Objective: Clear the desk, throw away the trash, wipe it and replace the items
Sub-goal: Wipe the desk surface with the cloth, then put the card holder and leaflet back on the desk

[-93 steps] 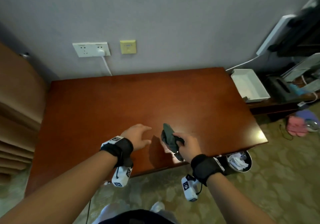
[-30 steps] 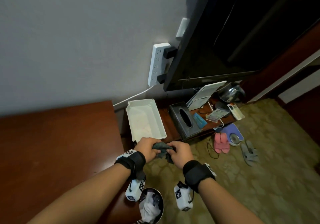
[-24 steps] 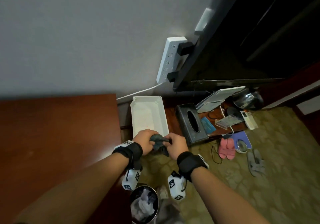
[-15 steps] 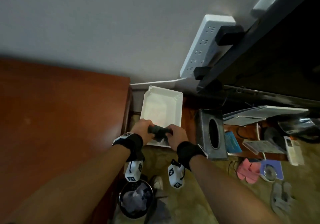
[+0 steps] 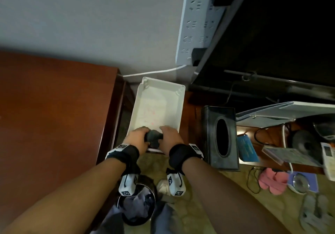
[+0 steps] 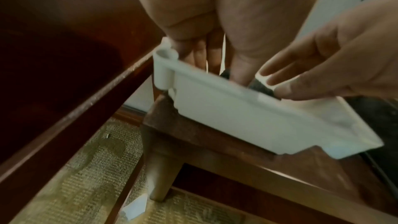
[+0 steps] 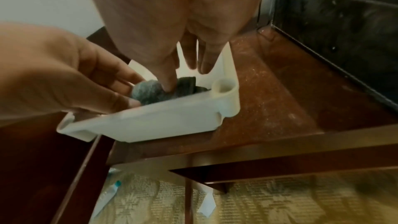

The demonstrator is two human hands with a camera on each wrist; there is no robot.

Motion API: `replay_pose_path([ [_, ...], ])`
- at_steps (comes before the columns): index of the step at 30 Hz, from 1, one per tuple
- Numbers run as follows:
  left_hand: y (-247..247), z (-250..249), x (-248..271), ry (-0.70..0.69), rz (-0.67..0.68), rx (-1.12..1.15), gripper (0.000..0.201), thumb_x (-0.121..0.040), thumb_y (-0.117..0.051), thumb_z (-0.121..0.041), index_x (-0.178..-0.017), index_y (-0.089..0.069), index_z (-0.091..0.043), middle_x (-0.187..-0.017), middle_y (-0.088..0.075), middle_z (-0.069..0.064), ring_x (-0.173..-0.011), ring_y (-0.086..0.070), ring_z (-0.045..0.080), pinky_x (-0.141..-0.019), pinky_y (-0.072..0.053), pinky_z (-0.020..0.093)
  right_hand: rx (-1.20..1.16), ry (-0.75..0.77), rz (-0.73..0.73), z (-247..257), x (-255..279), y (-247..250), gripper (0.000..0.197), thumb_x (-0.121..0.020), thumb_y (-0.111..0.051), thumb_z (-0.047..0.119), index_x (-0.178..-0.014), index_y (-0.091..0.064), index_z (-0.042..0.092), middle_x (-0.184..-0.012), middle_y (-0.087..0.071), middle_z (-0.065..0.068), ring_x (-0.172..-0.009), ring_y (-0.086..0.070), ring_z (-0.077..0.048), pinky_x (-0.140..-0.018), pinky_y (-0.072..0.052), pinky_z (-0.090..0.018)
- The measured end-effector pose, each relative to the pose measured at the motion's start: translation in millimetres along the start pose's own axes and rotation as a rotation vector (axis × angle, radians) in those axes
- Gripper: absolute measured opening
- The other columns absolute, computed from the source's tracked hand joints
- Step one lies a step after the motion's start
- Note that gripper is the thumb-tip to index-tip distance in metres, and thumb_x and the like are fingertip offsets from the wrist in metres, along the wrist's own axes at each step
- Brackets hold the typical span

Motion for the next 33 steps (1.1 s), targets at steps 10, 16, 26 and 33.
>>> replay_pose_path([
  [10,60.9,-77.2,73.1,-0.029,-0.118,0.156,0.031,-0.087,-0.068,-0.026,-0.118,-0.064,-0.025,-0.109,-0.067,-0.004,-0.1,-0.064,0.015,-0.094,-0.05,0.029,-0.198,0.012,-0.189,-15.8,91.4,77.1,0.028,-0.094,-0.058,0.025,-0.121,-0.062,0.018,-0.105,-0.068,-0.003,-0.098,-0.063,-0.02,-0.086,-0.051,-0.028],
  [16,69.0,-117.2,122.8,-0.138,-0.121,0.161,0.017,-0.09,-0.066,-0.025,-0.106,-0.067,-0.023,-0.084,-0.068,-0.005,-0.08,-0.063,0.013,-0.08,-0.05,0.024,-0.263,-0.035,-0.333,-21.0,155.2,102.4,0.014,-0.093,-0.06,0.027,-0.101,-0.069,0.023,-0.088,-0.067,0.005,-0.083,-0.062,-0.012,-0.08,-0.05,-0.024],
  [26,23.4,-172.1,169.7,-0.321,0.002,0.059,0.009,-0.088,-0.067,-0.021,-0.09,-0.064,-0.029,-0.081,-0.064,-0.006,-0.081,-0.062,0.013,-0.073,-0.043,0.018,-0.367,-0.174,-0.531,-85.4,248.1,110.8,0.007,-0.094,-0.06,0.023,-0.091,-0.067,0.024,-0.075,-0.057,0.012,-0.076,-0.056,-0.007,-0.077,-0.048,-0.023],
  [33,-12.6,-233.7,163.2,-0.292,0.031,0.036,0.007,-0.089,-0.067,-0.025,-0.092,-0.064,-0.029,-0.083,-0.064,-0.009,-0.079,-0.06,0.008,-0.072,-0.046,0.02,-0.463,-0.212,-0.528,-182.2,267.3,140.9,0.009,-0.091,-0.064,0.029,-0.082,-0.062,0.027,-0.075,-0.06,0.013,-0.078,-0.057,-0.004,-0.076,-0.047,-0.024],
])
Point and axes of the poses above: each hand's wrist, its own x-axis away from the middle knuckle, its own y-axis out of the back of the hand, z = x × y, the point moved 2 cm from there along -x, towards the middle knuckle
